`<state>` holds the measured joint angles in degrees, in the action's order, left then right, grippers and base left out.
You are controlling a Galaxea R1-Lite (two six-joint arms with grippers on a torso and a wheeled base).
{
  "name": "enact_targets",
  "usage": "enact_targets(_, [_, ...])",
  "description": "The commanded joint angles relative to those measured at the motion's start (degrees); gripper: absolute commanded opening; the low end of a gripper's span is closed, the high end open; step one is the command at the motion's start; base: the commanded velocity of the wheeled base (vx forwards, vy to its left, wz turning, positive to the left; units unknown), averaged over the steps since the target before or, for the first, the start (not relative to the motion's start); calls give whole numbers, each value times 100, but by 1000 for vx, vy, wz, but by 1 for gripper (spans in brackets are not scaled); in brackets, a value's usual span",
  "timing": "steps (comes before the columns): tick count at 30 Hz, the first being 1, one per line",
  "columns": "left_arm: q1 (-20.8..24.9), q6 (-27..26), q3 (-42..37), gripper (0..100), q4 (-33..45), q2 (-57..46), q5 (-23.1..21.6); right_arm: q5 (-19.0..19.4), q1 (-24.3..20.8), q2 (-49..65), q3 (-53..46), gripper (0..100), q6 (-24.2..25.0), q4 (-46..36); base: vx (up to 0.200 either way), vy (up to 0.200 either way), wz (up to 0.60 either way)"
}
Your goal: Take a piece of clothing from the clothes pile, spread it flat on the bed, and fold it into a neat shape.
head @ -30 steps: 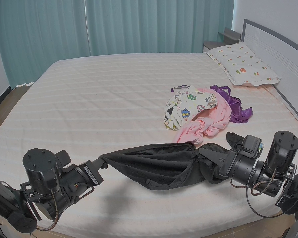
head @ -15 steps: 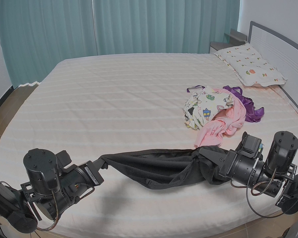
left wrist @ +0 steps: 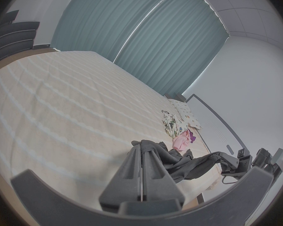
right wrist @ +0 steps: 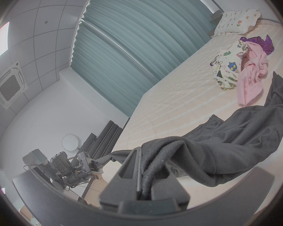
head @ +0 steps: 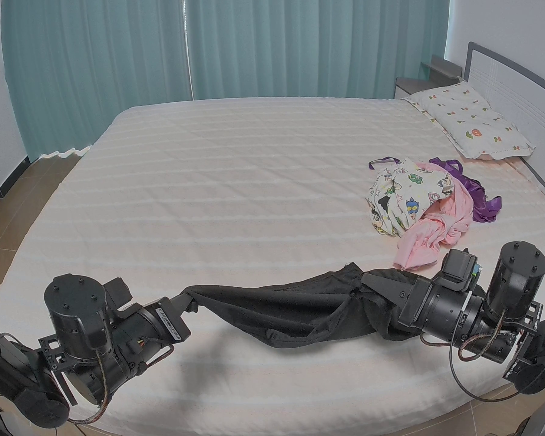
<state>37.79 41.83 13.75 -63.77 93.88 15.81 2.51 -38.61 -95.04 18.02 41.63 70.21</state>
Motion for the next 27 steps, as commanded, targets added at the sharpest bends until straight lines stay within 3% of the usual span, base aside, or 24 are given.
enact_targets(1, [0,10,-13,0,-4,69,1,4,-6,3,0,0,3,-7,0,200,0])
enact_targets(3, [0,10,-13,0,-4,87,1,4,2,3,0,0,-6,-7,0,200,0])
enact_targets(12, [35,10,-13,0,-4,104,-8,-5,29,-24,-18,0,-15,-7,0,0,0])
enact_targets(22, [361,142,-22,0,5,78,-25,4,-15,29,-114,0,-41,2,-200,0,0])
enact_targets(27, [492,71,-22,0,84,-186,27,48,-129,574,-334,0,-331,-24,-200,0,0])
